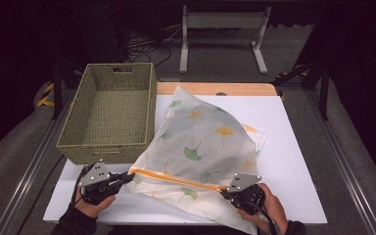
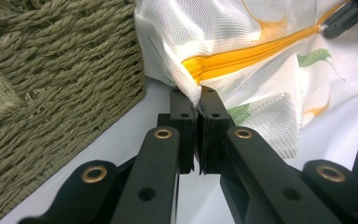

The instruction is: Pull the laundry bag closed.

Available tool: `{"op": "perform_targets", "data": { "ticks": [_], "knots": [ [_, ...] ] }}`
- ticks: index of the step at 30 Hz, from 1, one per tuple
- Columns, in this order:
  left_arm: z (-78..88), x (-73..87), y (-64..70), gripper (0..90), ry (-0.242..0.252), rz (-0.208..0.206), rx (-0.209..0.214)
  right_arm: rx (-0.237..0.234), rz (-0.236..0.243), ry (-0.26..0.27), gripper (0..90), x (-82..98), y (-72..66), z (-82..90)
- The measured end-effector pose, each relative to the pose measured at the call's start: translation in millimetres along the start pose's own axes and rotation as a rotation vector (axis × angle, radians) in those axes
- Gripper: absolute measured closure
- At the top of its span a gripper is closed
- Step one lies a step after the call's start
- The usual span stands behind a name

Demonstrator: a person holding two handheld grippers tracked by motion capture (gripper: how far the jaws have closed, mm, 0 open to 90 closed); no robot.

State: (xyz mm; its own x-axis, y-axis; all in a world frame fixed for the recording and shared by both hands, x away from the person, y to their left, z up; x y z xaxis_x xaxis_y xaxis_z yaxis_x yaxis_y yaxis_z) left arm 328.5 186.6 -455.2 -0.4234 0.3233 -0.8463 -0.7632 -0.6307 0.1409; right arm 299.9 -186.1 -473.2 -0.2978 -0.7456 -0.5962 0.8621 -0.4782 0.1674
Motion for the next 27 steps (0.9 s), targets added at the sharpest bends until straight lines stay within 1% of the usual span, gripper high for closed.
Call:
{"op": "perform_targets", "data": {
  "ticks": [2,5,8,10,12,14,15,16,17,18,20,23,24,26,27],
  "knots": [
    [-0.5,1.3,-0.1,86.4,-0.011,0.003,0.006,0.006,-0.009,-0.007,90.0,5.2,0.7,3.9],
    [-1.4,2.8,-0.9,86.5,-0.016,0.004,-0.002,0.009,-0.020,-0.010,90.0,10.5,1.6,6.9],
    [-2.2,3.0,-3.8,86.5,-0.012,0.001,-0.015,0.055,-0.039,-0.022,90.0,22.5,6.2,13.7],
    [-2.6,3.8,-5.4,86.5,-0.018,-0.006,-0.019,0.062,-0.058,-0.025,90.0,29.8,7.3,16.7],
    [-3.4,4.5,-5.6,86.5,-0.023,-0.005,-0.022,0.067,-0.075,-0.034,90.0,37.7,8.1,20.7],
    [-3.4,4.3,-6.0,86.5,-0.023,-0.008,-0.025,0.075,-0.091,-0.031,90.0,43.7,10.6,25.0],
    [-3.3,4.3,-5.6,86.5,-0.021,-0.011,-0.032,0.080,-0.098,-0.028,90.0,46.2,11.9,27.0],
    [-2.9,4.2,-5.4,86.5,-0.018,-0.016,-0.040,0.094,-0.108,-0.033,90.0,49.0,13.2,29.2],
    [-2.9,4.2,-5.4,86.5,-0.018,-0.016,-0.040,0.103,-0.106,-0.035,90.0,50.8,14.1,30.7],
    [-3.4,4.1,-4.2,86.5,-0.015,-0.031,-0.065,0.106,-0.111,-0.034,90.0,52.4,15.0,32.2],
    [-3.7,4.7,-4.3,86.5,-0.018,-0.030,-0.067,0.114,-0.114,-0.037,90.0,54.6,16.2,33.4],
    [-4.6,6.5,-5.3,86.6,-0.023,-0.019,-0.061,0.120,-0.132,-0.030,90.0,60.4,19.1,38.5],
    [-4.3,7.2,-5.7,86.6,-0.032,-0.018,-0.064,0.121,-0.134,-0.029,90.0,61.6,19.2,40.0],
    [-4.7,8.6,-5.4,86.7,-0.031,-0.008,-0.057,0.126,-0.142,-0.030,90.0,64.2,18.8,42.1],
    [-4.7,8.9,-5.1,86.6,-0.039,-0.011,-0.057,0.127,-0.143,-0.031,90.0,65.1,18.6,42.7]
  ]
}}
Point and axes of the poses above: each handheld gripper's, and its own axes: z roughly backward along the jaws, x roughly out of its underside, y roughly to its right, the point moved 5 cm from there along -z, roughly forward along the jaws, and after that the axes turned 7 degrees about z, right-handed, at the moved point
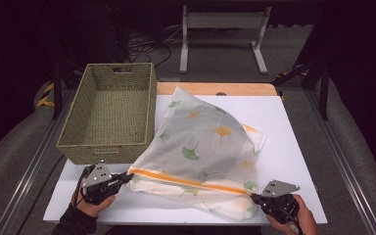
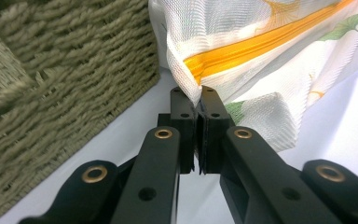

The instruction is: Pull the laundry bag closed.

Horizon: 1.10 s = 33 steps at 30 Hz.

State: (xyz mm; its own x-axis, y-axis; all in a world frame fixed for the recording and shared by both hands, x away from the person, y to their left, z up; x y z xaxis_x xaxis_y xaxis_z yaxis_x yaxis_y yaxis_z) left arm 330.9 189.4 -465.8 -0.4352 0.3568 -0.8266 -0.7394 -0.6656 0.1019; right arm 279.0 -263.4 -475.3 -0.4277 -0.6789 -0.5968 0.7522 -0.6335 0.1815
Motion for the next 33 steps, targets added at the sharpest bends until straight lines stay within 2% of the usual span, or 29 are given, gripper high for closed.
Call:
{"op": "perform_targets", "data": {
  "ticks": [4,6,9,11,12,13,14,15,19,21,24,27,31,33],
  "knots": [
    [-2.6,3.9,1.3,86.6,-0.025,0.011,0.026,0.013,-0.009,0.004,90.0,2.2,1.8,0.7],
    [-3.5,5.2,1.3,86.6,-0.034,0.005,0.023,0.024,-0.011,0.002,90.0,2.8,3.1,0.8],
    [-5.9,5.2,5.6,86.4,-0.033,0.025,0.049,0.050,-0.007,-0.003,90.0,3.3,4.4,1.7],
    [-10.6,6.5,10.1,85.9,-0.055,-0.002,0.054,0.081,-0.015,-0.003,90.0,4.6,8.4,2.2],
    [-10.6,6.5,10.1,85.8,-0.055,-0.002,0.054,0.081,-0.015,-0.003,90.0,4.6,8.4,2.2],
    [-13.7,7.5,12.6,85.8,-0.072,-0.028,0.063,0.102,-0.019,-0.003,90.0,5.7,11.7,2.4],
    [-17.7,8.9,17.3,85.7,-0.090,-0.035,0.074,0.134,-0.030,-0.013,90.0,9.6,18.6,1.6],
    [-22.4,8.9,20.4,85.6,-0.110,-0.055,0.084,0.141,-0.034,-0.011,90.0,10.8,21.0,1.2],
    [-28.4,9.9,25.0,85.2,-0.136,-0.066,0.096,0.164,-0.043,-0.010,90.0,13.0,27.8,-0.1],
    [-30.8,10.6,26.5,83.4,-0.139,-0.063,0.106,0.169,-0.041,-0.007,90.0,13.3,31.3,-0.5],
    [-33.4,10.6,28.5,79.4,-0.141,-0.068,0.100,0.167,-0.062,0.005,90.0,14.2,36.5,-0.6],
    [-34.2,10.4,31.4,77.8,-0.142,-0.090,0.102,0.175,-0.078,0.010,90.0,15.7,41.0,0.4],
    [-33.5,9.8,29.4,70.4,-0.131,-0.079,0.097,0.176,-0.082,0.009,90.0,16.1,43.1,0.1],
    [-30.4,9.0,27.7,67.5,-0.111,-0.072,0.099,0.171,-0.085,0.015,90.0,15.8,43.4,-0.1]
  ]
}}
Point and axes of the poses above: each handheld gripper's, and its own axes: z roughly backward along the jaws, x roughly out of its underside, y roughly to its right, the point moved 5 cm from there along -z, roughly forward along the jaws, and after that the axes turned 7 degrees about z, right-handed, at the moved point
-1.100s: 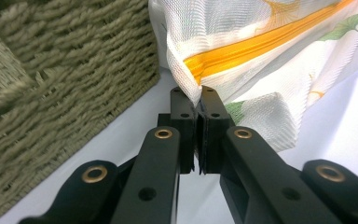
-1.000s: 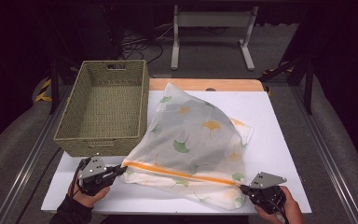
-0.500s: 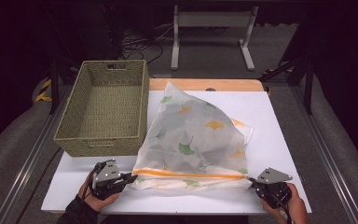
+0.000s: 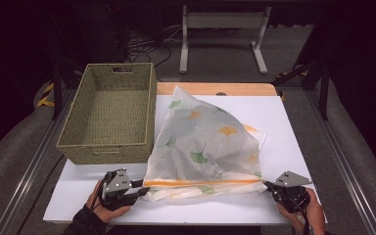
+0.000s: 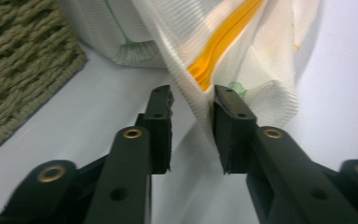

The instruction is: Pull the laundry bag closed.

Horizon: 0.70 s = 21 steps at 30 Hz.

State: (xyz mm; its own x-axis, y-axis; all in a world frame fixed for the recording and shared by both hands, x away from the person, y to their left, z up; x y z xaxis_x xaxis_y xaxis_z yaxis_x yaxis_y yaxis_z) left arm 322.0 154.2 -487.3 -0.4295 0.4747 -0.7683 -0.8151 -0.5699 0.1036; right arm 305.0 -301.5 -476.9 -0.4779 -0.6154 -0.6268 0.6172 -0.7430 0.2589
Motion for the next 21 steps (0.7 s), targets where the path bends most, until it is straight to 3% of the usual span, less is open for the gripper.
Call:
{"op": "perform_targets", "data": {
  "ticks": [7,12,19,20,21],
  "knots": [
    [14.1,-1.0,-3.5,52.4,0.058,0.022,-0.003,-0.051,0.007,0.041,89.9,0.3,-2.0,3.6],
    [29.9,-0.9,-6.4,48.5,0.115,0.041,-0.006,-0.069,0.009,0.058,88.7,-1.3,-4.4,5.8],
    [47.5,0.5,-11.9,28.7,0.184,0.068,-0.069,-0.084,-0.006,0.113,83.3,-4.7,-2.6,15.6],
    [52.8,-0.1,-14.5,25.1,0.220,0.082,-0.085,-0.079,-0.017,0.137,79.7,-6.9,-0.6,19.0],
    [52.8,-0.1,-14.5,21.6,0.220,0.082,-0.085,-0.073,-0.014,0.150,78.1,-8.4,0.2,20.3]
  ]
}}
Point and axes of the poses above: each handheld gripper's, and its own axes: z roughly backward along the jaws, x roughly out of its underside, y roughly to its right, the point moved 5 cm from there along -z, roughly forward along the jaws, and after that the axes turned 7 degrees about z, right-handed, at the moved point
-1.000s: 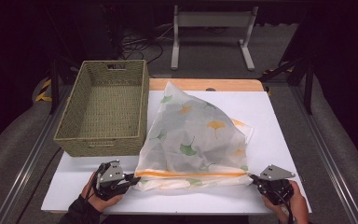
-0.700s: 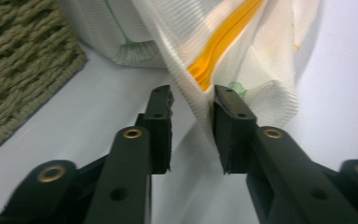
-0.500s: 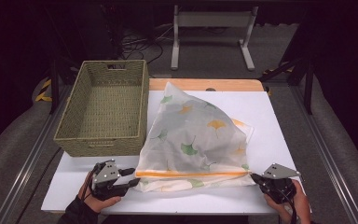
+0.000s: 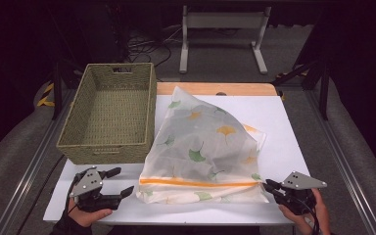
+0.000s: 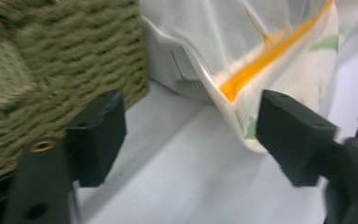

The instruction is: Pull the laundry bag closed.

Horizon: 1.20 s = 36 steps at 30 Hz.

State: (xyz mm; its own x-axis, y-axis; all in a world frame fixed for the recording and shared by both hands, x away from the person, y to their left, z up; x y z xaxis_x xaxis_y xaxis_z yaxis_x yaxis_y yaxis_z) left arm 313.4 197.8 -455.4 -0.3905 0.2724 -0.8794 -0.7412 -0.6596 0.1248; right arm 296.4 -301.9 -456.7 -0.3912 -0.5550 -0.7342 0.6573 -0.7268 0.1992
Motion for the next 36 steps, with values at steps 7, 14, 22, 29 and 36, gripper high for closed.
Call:
{"op": "perform_targets", "data": {
  "ticks": [7,14,22,29,36],
  "knots": [
    [0.7,-2.9,-6.3,12.5,-0.019,-0.026,-0.082,0.020,0.008,0.053,63.1,-9.6,4.1,1.3],
    [5.6,-2.5,-18.8,10.6,-0.025,-0.021,-0.136,0.066,0.012,0.104,44.7,-20.0,14.9,-6.0],
    [4.8,1.6,-31.4,10.3,-0.040,-0.017,-0.175,0.163,-0.011,0.148,28.4,-28.3,35.0,-8.3],
    [-4.2,21.6,-48.4,6.2,-0.096,0.032,-0.203,0.173,-0.076,0.173,16.0,-13.3,50.3,-21.3],
    [-3.7,24.6,-46.3,6.3,-0.092,0.060,-0.232,0.172,-0.149,0.174,11.5,-0.2,55.3,-25.5]
  ]
}}
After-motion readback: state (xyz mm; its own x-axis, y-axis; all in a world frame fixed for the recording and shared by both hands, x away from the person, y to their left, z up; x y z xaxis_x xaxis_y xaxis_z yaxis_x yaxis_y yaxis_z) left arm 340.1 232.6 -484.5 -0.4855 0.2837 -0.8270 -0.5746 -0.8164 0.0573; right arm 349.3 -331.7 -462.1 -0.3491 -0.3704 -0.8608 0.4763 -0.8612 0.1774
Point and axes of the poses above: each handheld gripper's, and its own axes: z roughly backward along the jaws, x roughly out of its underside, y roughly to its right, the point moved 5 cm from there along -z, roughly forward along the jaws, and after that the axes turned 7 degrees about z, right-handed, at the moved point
